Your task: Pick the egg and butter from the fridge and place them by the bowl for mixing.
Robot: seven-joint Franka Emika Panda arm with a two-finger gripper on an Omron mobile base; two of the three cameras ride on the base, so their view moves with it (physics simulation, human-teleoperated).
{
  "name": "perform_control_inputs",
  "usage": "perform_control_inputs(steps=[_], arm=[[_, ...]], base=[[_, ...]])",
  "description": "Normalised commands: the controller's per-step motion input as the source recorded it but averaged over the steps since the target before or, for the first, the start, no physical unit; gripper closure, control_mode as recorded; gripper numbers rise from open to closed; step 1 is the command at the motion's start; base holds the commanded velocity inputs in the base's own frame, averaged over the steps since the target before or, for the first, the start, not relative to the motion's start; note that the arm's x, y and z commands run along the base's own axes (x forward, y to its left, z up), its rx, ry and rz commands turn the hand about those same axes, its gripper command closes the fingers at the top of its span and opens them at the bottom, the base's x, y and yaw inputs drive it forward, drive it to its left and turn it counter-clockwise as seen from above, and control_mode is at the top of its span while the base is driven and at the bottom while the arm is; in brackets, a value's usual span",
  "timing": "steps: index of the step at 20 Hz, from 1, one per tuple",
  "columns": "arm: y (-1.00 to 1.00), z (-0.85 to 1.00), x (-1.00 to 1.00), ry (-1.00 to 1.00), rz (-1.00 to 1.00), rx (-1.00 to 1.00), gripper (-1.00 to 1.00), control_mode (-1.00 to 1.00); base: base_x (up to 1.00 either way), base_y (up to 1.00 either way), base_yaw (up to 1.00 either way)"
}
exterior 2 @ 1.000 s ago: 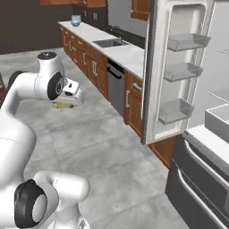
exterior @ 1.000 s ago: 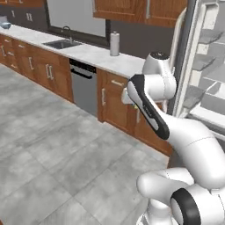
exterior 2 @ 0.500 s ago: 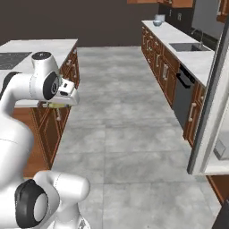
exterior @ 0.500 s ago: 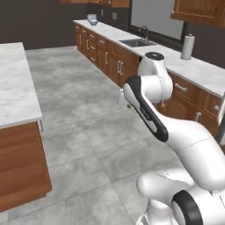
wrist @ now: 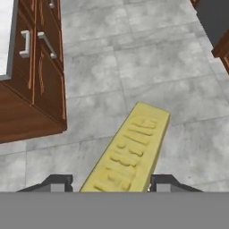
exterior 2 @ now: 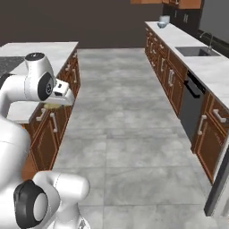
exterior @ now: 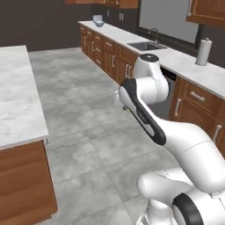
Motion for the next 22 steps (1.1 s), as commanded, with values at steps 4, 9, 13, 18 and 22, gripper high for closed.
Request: perform_control_inputs(steps=[4, 9, 13, 18, 22], arm=[[0.0, 0.0, 0.0, 0.0, 0.0, 0.0, 1.0, 1.0], [0.0, 0.0, 0.0, 0.0, 0.0, 0.0, 1.0, 1.0], [0.0, 0.0, 0.0, 0.0, 0.0, 0.0, 1.0, 1.0], [0.0, 0.0, 0.0, 0.0, 0.0, 0.0, 1.0, 1.0], [0.0, 0.0, 0.0, 0.0, 0.0, 0.0, 1.0, 1.0]], base=[[0.87, -0.07, 0.02], [0.88, -0.09, 0.02], [0.89, -0.14, 0.0], [0.82, -0.25, 0.0], [0.71, -0.33, 0.0]])
